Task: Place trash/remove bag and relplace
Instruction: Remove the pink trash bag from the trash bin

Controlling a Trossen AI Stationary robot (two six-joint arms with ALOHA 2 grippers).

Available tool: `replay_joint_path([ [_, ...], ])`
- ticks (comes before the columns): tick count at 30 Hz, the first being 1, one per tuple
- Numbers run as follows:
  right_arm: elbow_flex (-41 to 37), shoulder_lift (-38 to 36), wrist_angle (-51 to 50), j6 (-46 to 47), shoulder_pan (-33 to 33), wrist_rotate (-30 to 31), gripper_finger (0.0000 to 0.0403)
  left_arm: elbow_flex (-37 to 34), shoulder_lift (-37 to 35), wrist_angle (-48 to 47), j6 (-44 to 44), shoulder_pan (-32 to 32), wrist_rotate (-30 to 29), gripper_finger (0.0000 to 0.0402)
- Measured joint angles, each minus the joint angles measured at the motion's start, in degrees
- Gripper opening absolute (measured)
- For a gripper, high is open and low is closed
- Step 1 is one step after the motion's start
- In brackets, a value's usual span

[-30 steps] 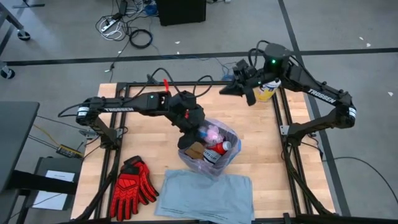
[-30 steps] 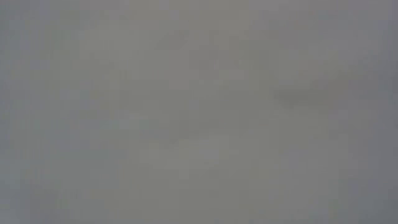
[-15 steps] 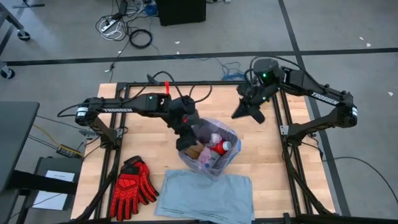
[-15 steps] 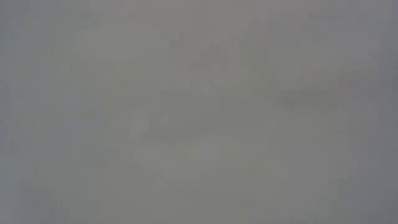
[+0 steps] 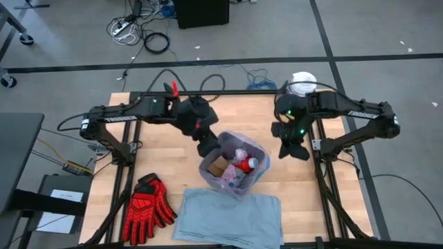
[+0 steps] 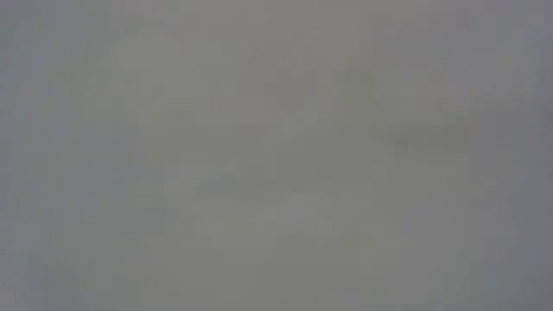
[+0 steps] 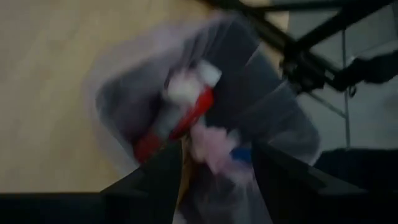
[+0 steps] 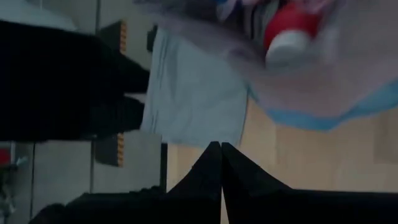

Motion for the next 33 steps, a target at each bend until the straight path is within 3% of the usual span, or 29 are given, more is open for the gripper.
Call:
replay_joint_path([
  [6,-6.8,0.0,2.2,0.7,5.4,-0.1,0.0,4.7,-0.8,-2.0,0.3,-0.5,-6.6,0.0202],
  [12,-16.4,0.0,17.9,0.3,8.7,-0.4,0.0,4.7,-1.5,-11.9,1.5,-0.8,-18.8,0.0202],
  [21,-23.6,0.0,37.9,-0.5,8.3,-0.7,0.0,1.7,-1.5,-16.0,-6.7,-2.3,-18.8,0.0202],
  [33,-23.9,0.0,42.5,-10.6,-0.5,7.6,0.0,-2.0,-1.5,-19.6,-18.2,-8.0,-18.2,0.0202],
])
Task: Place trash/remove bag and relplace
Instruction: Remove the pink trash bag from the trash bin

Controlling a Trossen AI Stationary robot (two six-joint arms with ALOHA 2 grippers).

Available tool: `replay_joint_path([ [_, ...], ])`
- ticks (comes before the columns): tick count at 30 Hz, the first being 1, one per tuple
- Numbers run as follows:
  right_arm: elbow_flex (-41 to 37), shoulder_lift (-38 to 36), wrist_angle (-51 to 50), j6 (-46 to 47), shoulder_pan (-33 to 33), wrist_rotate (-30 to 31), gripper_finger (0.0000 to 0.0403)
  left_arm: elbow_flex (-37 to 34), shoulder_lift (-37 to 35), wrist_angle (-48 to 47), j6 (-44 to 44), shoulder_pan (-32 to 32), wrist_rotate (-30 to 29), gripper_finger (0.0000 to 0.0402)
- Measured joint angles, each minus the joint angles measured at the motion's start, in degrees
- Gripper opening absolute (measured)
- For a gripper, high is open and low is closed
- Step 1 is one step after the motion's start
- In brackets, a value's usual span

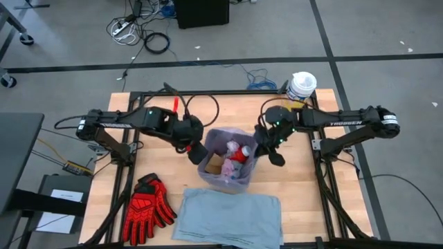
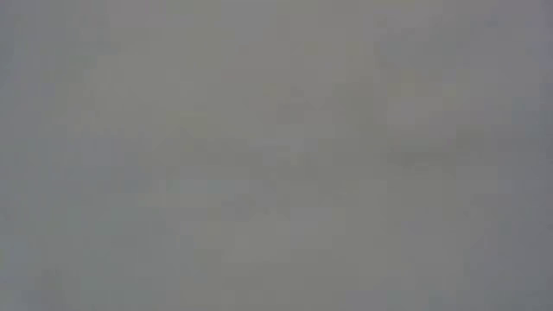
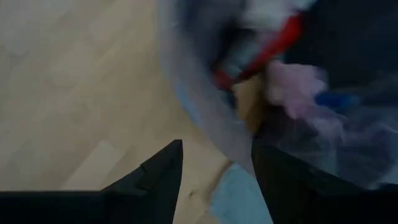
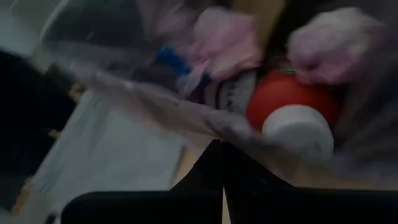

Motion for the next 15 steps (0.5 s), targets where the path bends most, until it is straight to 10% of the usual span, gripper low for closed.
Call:
replay_joint_path([
  [15,0.0,0.0,8.5,-1.6,-14.7,2.0,0.0,0.0,0.2,0.3,-7.3,-5.6,-3.9,0.0202],
])
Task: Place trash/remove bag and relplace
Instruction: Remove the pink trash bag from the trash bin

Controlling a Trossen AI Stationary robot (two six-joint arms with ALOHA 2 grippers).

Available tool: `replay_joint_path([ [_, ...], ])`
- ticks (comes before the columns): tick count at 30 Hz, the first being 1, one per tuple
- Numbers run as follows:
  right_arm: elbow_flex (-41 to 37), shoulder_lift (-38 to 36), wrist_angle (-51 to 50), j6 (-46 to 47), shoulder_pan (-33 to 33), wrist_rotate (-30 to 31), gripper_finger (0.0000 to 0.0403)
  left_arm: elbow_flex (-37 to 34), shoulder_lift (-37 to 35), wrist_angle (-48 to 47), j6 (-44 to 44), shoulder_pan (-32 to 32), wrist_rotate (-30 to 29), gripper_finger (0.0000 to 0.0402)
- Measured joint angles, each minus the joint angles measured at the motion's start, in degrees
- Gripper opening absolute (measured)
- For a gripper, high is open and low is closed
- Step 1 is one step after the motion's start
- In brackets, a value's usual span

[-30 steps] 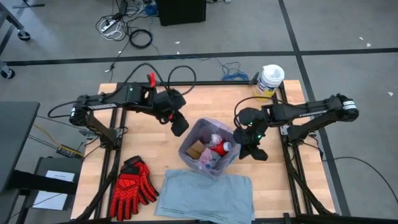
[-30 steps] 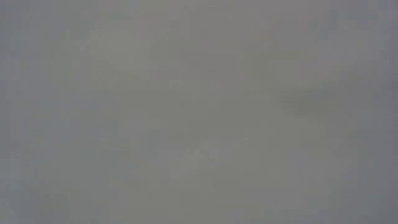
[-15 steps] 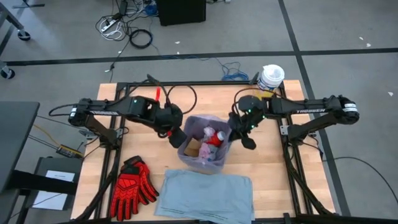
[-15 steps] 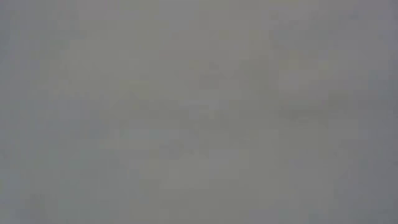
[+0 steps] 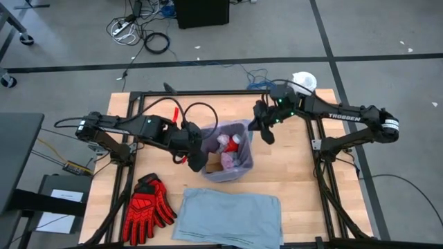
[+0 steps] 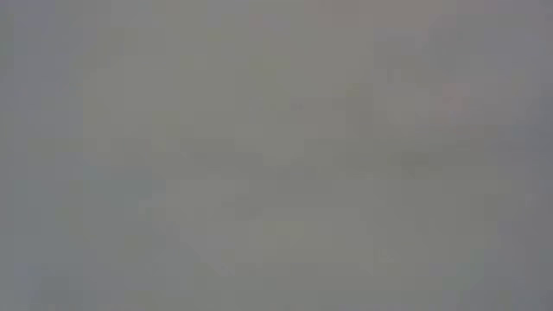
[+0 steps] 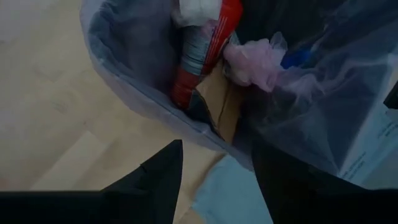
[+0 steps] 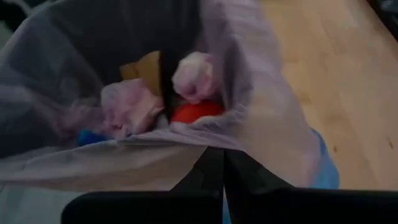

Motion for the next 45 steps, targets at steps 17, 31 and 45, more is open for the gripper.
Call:
replay_joint_path([
  [17,0.0,-4.9,-22.1,15.4,-0.4,-10.8,0.0009,0.0,0.0,-1.0,-3.5,-2.5,-2.4,0.0202],
  [31,0.0,3.9,-11.3,25.1,12.5,-8.0,0.0001,-18.5,0.0,16.8,-13.1,-3.3,7.6,0.0174],
  [45,0.0,10.5,-9.0,7.5,-2.3,-10.6,0.0,-27.8,0.0,46.7,-16.9,-4.3,9.9,0.0156],
])
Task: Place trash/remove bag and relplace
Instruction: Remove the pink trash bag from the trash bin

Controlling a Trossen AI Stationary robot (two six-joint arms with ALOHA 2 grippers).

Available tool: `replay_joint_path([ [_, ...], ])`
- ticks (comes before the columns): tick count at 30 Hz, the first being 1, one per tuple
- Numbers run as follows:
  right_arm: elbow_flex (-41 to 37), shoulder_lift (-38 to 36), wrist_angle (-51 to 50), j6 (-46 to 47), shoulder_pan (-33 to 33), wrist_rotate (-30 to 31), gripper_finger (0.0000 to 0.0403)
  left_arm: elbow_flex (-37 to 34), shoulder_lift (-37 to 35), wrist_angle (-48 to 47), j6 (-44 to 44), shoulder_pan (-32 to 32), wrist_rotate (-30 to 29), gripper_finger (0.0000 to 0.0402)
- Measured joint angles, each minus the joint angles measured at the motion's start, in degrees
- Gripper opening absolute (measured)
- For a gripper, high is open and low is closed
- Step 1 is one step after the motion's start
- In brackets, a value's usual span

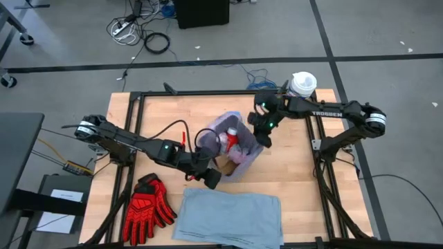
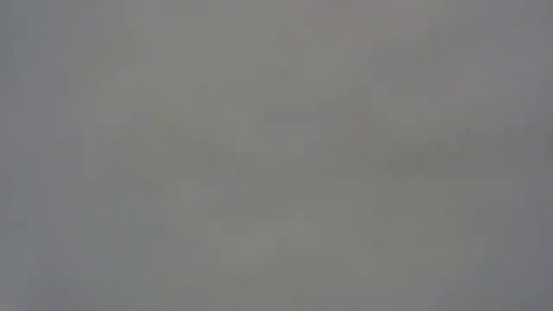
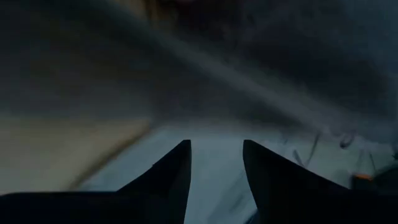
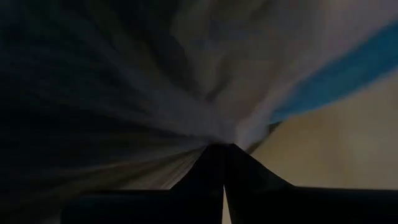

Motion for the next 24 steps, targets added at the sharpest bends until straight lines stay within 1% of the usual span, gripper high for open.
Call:
replay_joint_path([
  [3,0.5,0.5,2.4,-2.5,-4.3,0.5,0.0,0.0,0.0,0.7,-1.1,-0.6,-0.1,0.0156],
  [7,2.9,1.0,1.9,-3.0,-8.8,1.0,0.0,0.0,0.0,1.2,-2.6,-1.3,-0.3,0.0156],
  [9,3.7,0.4,-0.3,-1.9,-10.1,0.9,0.0,0.0,0.0,0.2,-4.2,-2.3,-2.1,0.0156],
  [11,4.1,-0.6,-2.4,-1.0,-11.0,1.0,0.0,0.0,0.1,-1.7,-4.7,-4.3,-7.5,0.0156],
  [12,4.1,-1.4,-3.2,-0.6,-11.1,1.2,0.0,-0.1,0.2,-2.7,-5.3,-5.7,-11.6,0.0156],
  [14,4.2,-3.1,-5.6,-0.6,-11.2,2.4,0.0,-0.1,0.9,-2.9,-8.0,-8.5,-21.9,0.0156],
  [16,4.2,-4.8,-7.4,-0.5,-11.0,3.5,0.0,-1.6,1.0,-1.1,-12.3,-11.3,-31.5,0.0156],
  [18,4.2,-6.8,-8.7,-0.5,-10.7,4.2,0.0,-5.0,0.9,5.0,-16.2,-13.8,-39.0,0.0156],
  [20,4.2,-8.4,-9.0,-0.1,-10.3,4.6,0.0,-9.9,0.9,12.5,-20.5,-16.2,-44.5,0.0156],
  [24,4.2,-11.4,-8.8,1.2,-10.2,4.7,0.0,-19.5,3.4,34.0,-25.4,-20.2,-52.9,0.0156],
])
